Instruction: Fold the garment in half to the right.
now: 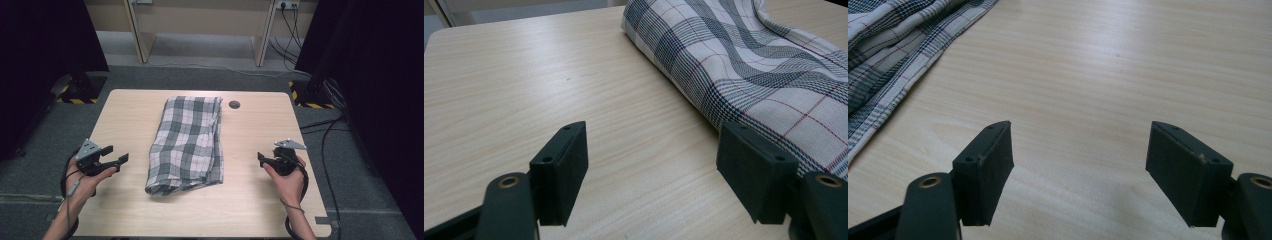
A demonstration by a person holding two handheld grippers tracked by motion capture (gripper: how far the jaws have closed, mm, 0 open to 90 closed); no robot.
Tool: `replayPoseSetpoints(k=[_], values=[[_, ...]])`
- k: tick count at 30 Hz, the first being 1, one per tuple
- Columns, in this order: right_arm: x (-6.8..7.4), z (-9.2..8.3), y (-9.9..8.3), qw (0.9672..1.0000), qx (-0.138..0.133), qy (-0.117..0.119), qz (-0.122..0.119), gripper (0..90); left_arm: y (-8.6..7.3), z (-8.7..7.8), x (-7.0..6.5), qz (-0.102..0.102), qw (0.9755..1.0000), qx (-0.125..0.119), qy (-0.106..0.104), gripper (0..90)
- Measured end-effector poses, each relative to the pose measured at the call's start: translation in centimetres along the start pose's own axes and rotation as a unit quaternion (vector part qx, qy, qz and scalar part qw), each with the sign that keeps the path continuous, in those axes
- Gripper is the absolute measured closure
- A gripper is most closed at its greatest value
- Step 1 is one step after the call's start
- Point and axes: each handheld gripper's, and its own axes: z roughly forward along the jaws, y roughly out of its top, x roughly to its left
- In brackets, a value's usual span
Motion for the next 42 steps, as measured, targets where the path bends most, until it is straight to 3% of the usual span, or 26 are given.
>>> replayPoseSetpoints(k=[8, 23, 42], values=[[-0.4, -1.4, -1.1, 0.9999, -0.008, -0.009, -0.005, 27.3, -1.3, -1.0, 0.1, 0.0, 1.0, -0.005, -0.001, 28.6], [-1.5, -3.0, -3.6, 0.9996, -0.016, -0.023, 0.01, 27.6, -4.2, -1.8, 0.3, -0.007, 0.9998, -0.016, 0.003, 28.6], [-1.3, -3.1, -5.6, 0.999, -0.028, -0.035, 0.008, 28.4, -5.2, -1.8, -0.1, 0.008, 0.9996, -0.026, 0.012, 29.0]])
